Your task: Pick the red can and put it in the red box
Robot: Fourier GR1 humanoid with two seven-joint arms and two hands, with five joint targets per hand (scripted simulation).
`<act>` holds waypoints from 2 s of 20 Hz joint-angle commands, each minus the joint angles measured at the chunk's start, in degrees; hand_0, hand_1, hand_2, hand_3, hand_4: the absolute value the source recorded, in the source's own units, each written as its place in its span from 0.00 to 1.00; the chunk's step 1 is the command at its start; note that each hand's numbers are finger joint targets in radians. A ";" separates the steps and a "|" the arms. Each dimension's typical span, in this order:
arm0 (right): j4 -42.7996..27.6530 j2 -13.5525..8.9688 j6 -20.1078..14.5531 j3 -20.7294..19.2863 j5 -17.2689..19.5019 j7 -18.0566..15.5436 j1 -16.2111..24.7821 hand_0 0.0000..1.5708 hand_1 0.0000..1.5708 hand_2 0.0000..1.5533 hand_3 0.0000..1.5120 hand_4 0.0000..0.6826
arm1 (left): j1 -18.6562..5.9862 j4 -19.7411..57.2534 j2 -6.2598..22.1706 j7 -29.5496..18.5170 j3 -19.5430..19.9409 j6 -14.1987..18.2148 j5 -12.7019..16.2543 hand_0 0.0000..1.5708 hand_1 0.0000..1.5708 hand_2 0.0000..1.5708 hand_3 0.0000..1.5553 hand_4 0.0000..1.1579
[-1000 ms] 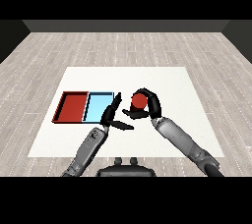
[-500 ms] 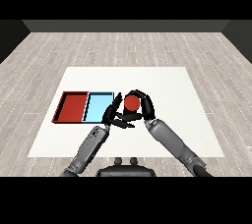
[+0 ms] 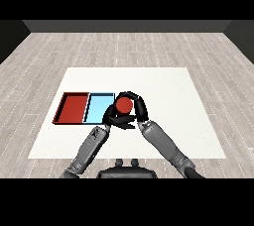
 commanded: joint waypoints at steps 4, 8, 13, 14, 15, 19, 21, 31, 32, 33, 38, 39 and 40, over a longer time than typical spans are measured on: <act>2.54 2.85 -0.62 1.95 -0.02 -1.73 -2.37 0.93 0.93 0.91 0.90 0.74 | -2.93 0.09 -0.30 5.25 -0.54 10.75 -2.29 0.00 0.00 0.00 0.00 0.41; 1.93 2.89 1.97 -0.27 1.18 -2.04 -1.03 0.94 0.94 0.92 0.92 0.79 | 1.14 -5.71 -0.30 8.09 -2.58 15.70 -2.22 1.00 1.00 0.98 0.84 0.58; 4.63 2.91 2.15 0.70 -1.61 -5.96 1.26 0.95 0.95 0.93 0.91 0.76 | -0.48 -0.55 -0.31 4.56 -1.79 17.19 -0.46 1.00 1.00 0.95 0.87 0.62; 1.36 2.91 3.58 0.45 0.54 -6.01 3.43 0.95 0.95 0.93 0.91 0.77 | -1.37 -0.35 -0.31 5.89 -0.30 16.38 -0.35 1.00 1.00 0.95 0.87 0.62; 0.56 2.92 2.46 0.24 0.94 -1.21 -0.08 0.95 0.95 0.93 0.91 0.78 | 0.53 -2.55 -0.31 6.95 -1.73 17.11 -0.94 1.00 1.00 0.95 0.87 0.65; 1.51 2.92 1.89 -0.42 0.68 -1.58 -1.09 0.95 0.95 0.93 0.92 0.77 | -3.01 2.79 -0.31 -0.56 0.80 15.78 2.26 1.00 1.00 0.96 0.90 0.75; 2.44 2.93 -1.31 2.35 1.22 -1.36 0.32 0.93 0.93 0.92 0.92 0.76 | -4.25 1.24 0.73 2.97 5.19 13.01 1.07 1.00 1.00 0.98 0.93 0.83; 2.02 2.93 1.93 0.11 4.25 2.80 0.29 0.00 0.00 0.00 0.00 0.00 | 5.06 -6.16 -0.31 -0.72 0.75 14.75 -0.92 1.00 1.00 0.99 0.96 0.89; 2.34 2.93 1.99 -0.49 4.33 3.72 -0.66 0.00 0.00 0.00 0.00 0.00 | 3.86 -7.37 -0.32 2.63 -0.92 16.08 -1.15 1.00 1.00 0.99 0.96 0.89; 0.78 1.32 6.14 -2.35 4.16 2.07 2.02 0.00 0.00 0.00 0.00 0.00 | -0.27 -1.00 -0.32 -1.49 3.32 13.92 0.43 1.00 1.00 0.99 0.95 0.93; -0.64 2.92 4.91 -3.84 3.36 -0.55 2.72 0.00 0.00 0.00 0.00 0.00 | 0.98 -2.06 -0.29 -1.37 3.34 14.98 -4.22 1.00 1.00 1.00 0.96 0.98; -3.66 0.72 6.37 -6.52 2.25 0.20 2.88 0.00 0.00 0.00 0.00 0.00 | -0.19 -3.36 0.66 3.15 4.27 14.78 -4.81 1.00 1.00 1.00 0.96 0.98; -3.07 2.90 5.62 -5.52 4.08 0.99 3.03 0.00 0.00 0.00 0.00 0.00 | 5.88 -5.03 0.80 -1.76 2.68 12.56 -4.81 1.00 1.00 1.00 0.96 0.98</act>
